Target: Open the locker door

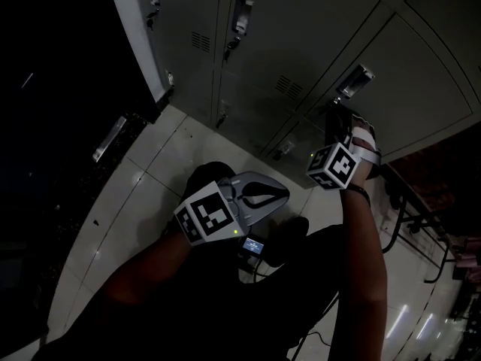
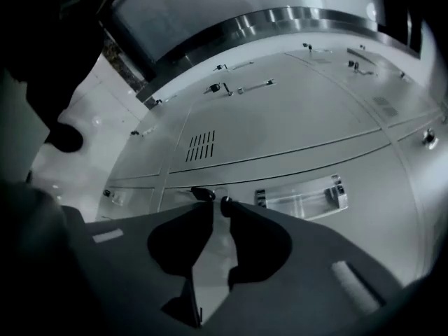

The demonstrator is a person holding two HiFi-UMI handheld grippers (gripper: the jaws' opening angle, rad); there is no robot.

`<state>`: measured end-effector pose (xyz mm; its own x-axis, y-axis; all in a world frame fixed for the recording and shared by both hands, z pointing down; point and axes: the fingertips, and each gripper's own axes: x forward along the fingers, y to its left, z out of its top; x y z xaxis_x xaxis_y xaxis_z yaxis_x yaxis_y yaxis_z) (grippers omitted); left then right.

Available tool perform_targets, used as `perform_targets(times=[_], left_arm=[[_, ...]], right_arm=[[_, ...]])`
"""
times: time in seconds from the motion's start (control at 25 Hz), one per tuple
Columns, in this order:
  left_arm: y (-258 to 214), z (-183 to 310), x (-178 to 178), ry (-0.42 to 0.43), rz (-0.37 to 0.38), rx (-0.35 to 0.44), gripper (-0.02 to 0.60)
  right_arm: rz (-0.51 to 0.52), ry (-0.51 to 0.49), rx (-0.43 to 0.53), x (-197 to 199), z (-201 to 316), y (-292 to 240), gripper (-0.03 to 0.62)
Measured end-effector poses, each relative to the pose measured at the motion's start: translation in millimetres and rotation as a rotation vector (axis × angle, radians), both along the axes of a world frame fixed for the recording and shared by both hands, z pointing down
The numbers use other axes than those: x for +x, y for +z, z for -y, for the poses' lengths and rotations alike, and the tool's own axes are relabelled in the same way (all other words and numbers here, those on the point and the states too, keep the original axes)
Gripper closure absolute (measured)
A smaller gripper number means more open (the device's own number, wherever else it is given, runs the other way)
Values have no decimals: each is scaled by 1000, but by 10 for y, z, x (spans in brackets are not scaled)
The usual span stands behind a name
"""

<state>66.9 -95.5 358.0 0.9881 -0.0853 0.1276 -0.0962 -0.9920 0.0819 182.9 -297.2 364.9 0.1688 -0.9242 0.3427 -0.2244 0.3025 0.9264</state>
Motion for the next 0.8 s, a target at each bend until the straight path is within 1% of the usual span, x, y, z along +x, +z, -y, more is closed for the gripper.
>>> perform_targets(times=[0.04, 0.08, 0.2, 0.32, 0.56, 0.68, 0.8], left_arm=[[8, -5, -1, 2, -3, -4, 569], [17, -7, -7, 3, -5, -5, 569], [11, 7, -42, -1, -2, 1, 569], [4, -6, -35, -1, -15, -10, 569], [13, -4, -59, -2, -11, -9, 569], [60, 2, -58, -5, 1, -6, 569], [76, -7, -56, -6, 9, -8, 569]], right_arm=[[-25, -1, 20, 3, -12, -15, 554], [-41, -4, 36, -1, -37, -29, 564], [-79, -30, 57, -62, -137, -30, 569], [-89, -60, 78, -132, -332, -41, 571], [-50, -111, 119, -238, -1035, -44, 569], [-16, -129, 122, -190, -1408, -34, 569], [14, -124, 112, -99, -1738, -19, 568]])
